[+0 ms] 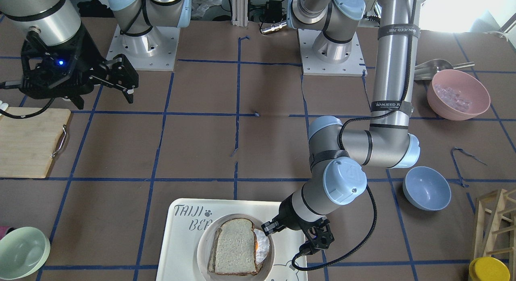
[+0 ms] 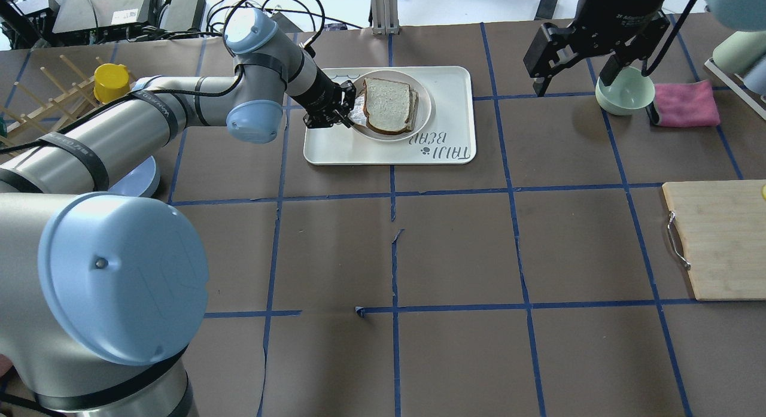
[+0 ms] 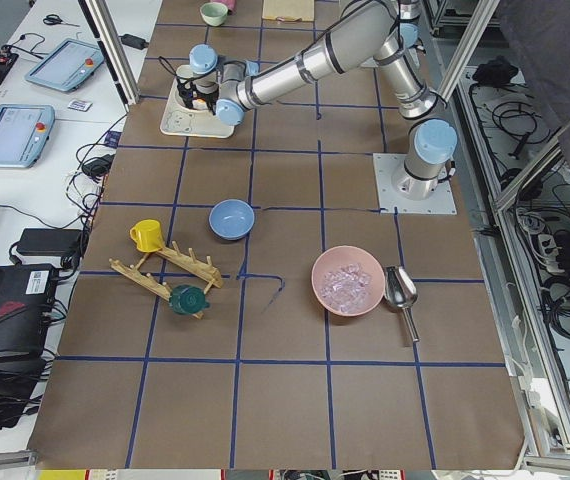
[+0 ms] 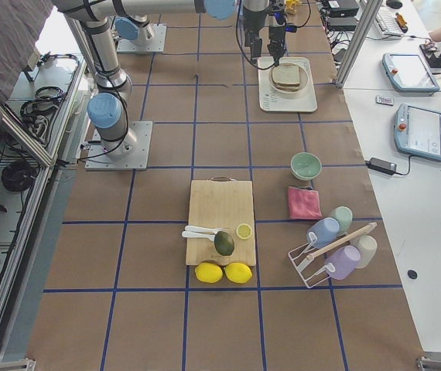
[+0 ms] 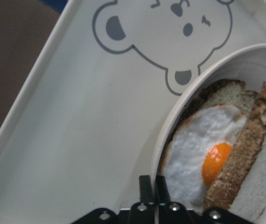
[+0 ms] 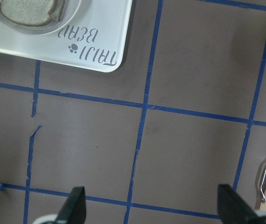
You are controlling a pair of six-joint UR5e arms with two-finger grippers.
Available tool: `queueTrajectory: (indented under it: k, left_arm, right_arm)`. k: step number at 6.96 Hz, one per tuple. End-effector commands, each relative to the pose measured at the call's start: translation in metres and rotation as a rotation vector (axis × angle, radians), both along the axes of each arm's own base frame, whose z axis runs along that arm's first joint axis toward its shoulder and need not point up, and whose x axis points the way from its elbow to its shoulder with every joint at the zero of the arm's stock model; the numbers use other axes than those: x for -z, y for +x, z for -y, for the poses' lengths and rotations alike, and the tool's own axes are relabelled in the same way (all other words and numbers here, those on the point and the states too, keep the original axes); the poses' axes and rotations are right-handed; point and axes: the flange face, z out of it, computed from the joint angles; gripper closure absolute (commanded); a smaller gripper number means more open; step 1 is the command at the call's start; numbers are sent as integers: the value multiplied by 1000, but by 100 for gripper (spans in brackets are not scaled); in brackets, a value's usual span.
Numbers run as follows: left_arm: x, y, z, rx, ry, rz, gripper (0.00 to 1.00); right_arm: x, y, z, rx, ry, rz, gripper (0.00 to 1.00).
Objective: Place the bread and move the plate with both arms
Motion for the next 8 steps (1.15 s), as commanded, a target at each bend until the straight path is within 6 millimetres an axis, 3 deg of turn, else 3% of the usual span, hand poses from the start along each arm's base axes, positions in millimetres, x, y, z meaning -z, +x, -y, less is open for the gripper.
queueTrajectory:
  k: [1,2,3,4,5,6,7,8]
  left_arm:
    - [-23,-4,-6,45,16,14,0]
    - [-59,-3,-14,92,23,43,0]
    - [-116,2,-33,115,61,112,0]
    - [-176,3,-66,175,82,122,0]
    - [-230,9,-112,272,92,135,0]
    - [-275,25,-143,365,34,264,0]
    - [-303,33,-170,400,10,305,0]
    - [-313,36,-186,412,-7,318,0]
  right_arm:
    - [-1,0,-1,3,-1,0,0]
    - [0,0,-1,2,1,0,0]
    - [0,0,0,3,-2,2,0]
    - [2,-1,0,0,3,0,0]
    - [1,0,0,0,1,0,0]
    - [1,0,0,2,1,0,0]
    - [1,0,0,2,1,0,0]
    - [1,0,0,2,2,0,0]
